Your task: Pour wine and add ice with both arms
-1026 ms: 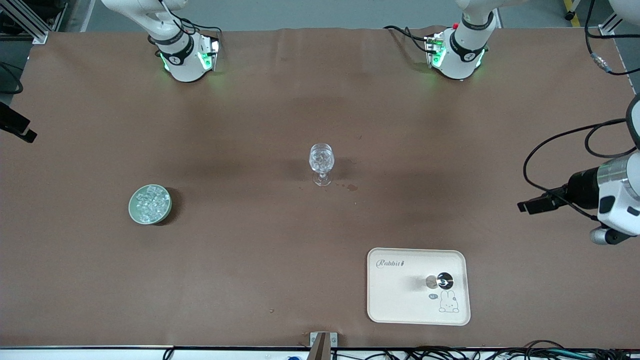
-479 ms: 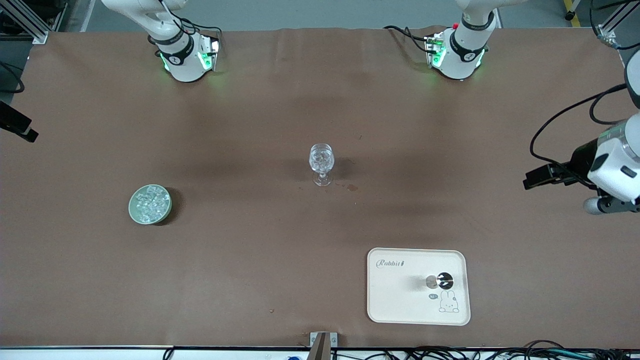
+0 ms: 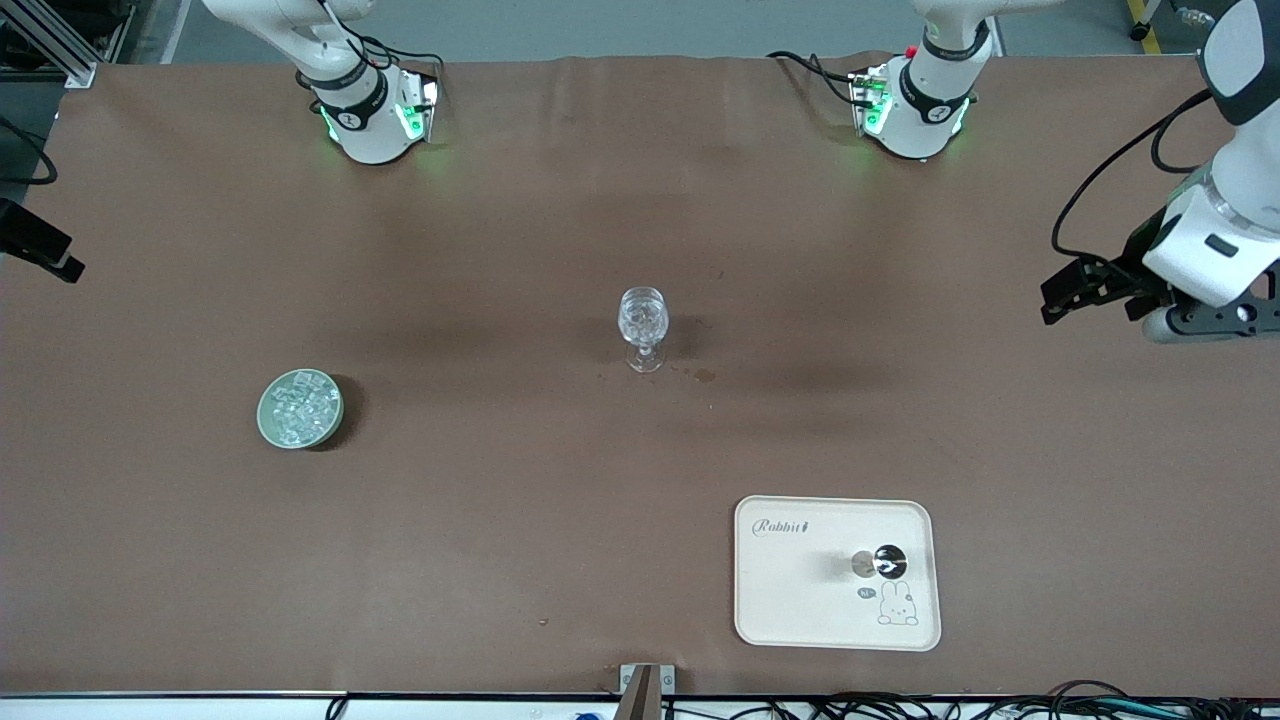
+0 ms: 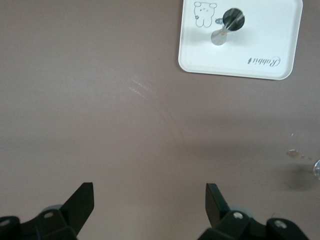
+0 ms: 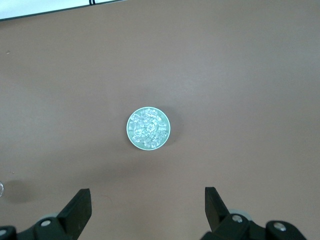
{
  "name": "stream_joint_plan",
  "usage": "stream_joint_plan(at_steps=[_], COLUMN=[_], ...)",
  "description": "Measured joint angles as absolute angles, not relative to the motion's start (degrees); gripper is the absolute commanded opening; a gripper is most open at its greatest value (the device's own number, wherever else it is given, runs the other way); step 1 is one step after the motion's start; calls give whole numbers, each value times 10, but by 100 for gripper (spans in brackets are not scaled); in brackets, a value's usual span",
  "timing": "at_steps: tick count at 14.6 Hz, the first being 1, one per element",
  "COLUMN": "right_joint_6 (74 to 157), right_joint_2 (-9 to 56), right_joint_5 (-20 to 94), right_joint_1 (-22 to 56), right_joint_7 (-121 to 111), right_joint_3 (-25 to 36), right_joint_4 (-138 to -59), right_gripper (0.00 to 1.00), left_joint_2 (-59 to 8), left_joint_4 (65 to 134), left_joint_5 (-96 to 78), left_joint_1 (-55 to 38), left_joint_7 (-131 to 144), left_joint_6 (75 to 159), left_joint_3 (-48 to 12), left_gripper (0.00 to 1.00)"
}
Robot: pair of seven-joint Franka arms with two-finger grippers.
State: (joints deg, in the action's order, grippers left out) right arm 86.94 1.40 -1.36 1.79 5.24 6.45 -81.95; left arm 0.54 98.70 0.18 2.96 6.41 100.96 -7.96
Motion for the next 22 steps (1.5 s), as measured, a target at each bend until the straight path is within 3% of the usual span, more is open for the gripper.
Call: stream_joint_plan(at_steps=[3, 8, 14, 22], right_joint_6=[868, 866, 865, 863], right_joint_2=[14, 14, 14, 14], right_joint_5=[-14, -14, -14, -14], right_joint_1=[18, 18, 18, 18], right_joint_7=[52, 52, 52, 52], right_joint_3=[65, 65, 65, 65], right_joint_4=[-820, -820, -820, -820], right_gripper=[100, 100, 100, 100], left_joint_2=[31, 38, -7, -17], left_joint_4=[1014, 1020, 951, 946], left_joint_5=[-2, -2, -2, -3], left_joint_1=[-8, -18, -43, -55], left_joint_7=[55, 56, 59, 60], left_joint_6=[1013, 1014, 973, 971], left_joint_3=[-37, -33, -28, -10], left_gripper=[99, 99, 99, 99])
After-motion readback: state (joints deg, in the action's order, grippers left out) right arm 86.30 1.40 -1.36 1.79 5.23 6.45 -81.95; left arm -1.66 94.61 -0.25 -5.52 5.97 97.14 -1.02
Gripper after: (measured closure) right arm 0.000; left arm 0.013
